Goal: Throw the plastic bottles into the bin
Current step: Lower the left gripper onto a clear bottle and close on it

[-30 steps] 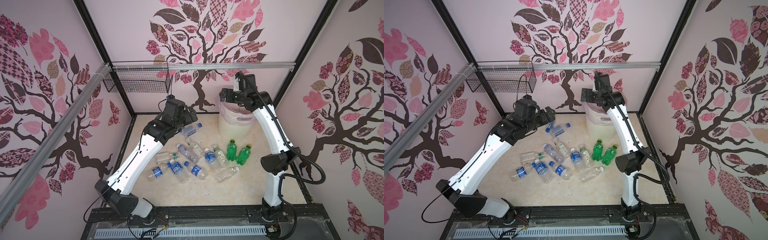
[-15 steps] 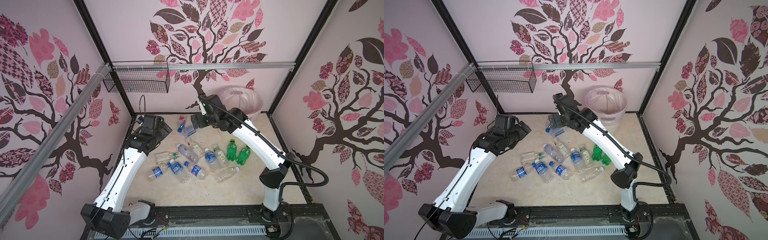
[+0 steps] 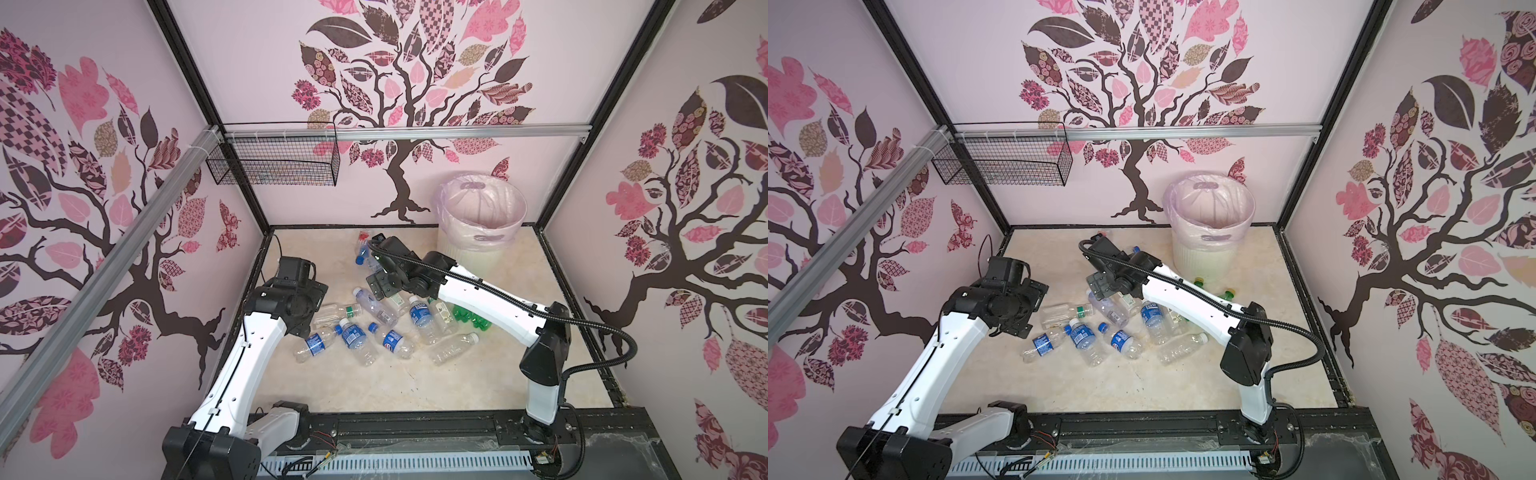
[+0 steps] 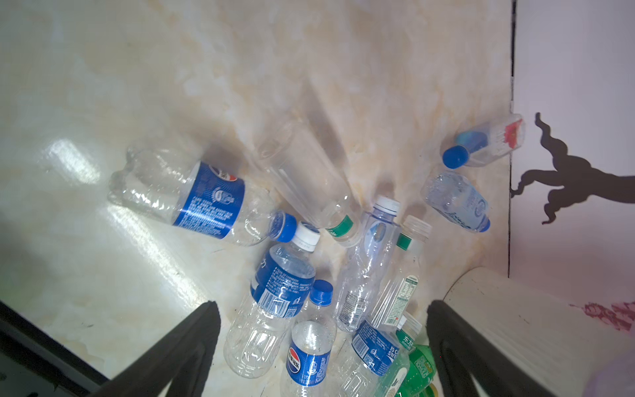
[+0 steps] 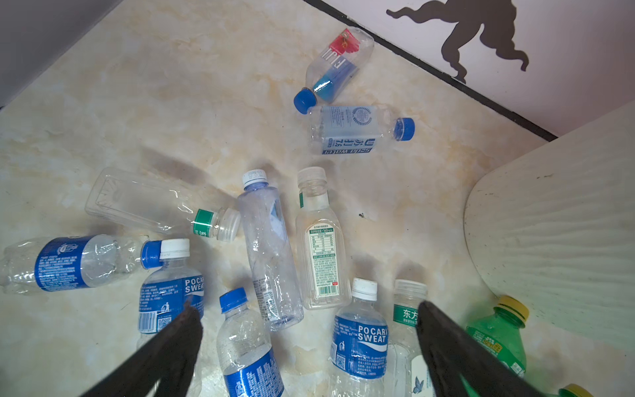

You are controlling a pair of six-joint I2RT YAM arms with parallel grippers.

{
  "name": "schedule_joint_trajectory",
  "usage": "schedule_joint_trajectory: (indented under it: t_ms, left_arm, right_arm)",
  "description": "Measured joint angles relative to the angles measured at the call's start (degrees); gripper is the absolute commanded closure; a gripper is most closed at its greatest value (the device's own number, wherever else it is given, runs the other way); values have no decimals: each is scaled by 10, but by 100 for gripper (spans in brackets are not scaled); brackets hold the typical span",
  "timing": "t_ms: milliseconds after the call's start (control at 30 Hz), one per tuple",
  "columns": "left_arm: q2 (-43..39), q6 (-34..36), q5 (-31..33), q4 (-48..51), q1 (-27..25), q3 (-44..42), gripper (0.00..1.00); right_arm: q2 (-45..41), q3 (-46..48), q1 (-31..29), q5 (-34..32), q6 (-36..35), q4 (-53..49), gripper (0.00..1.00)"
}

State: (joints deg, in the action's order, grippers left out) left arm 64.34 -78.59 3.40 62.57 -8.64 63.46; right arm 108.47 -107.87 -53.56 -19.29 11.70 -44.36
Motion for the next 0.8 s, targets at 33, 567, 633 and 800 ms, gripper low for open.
schedule_joint_trajectory:
  t_ms: [33,567,633,800]
  left_arm:
    - [-3,-23,-4,7,1,-11,3]
    - [-63,-221,-16,5,40,-182,7]
    - [-61,-223,-18,-9,54,-201,8]
    - [-37,-221,-25,-46,87,-224,8]
  right_arm:
    - [-4,10,0,-1,0,6,1]
    - [-98,114,0,-1,3,56,0]
    - [-99,116,0,2,2,59,1]
    - [-99,116,0,13,1,62,0]
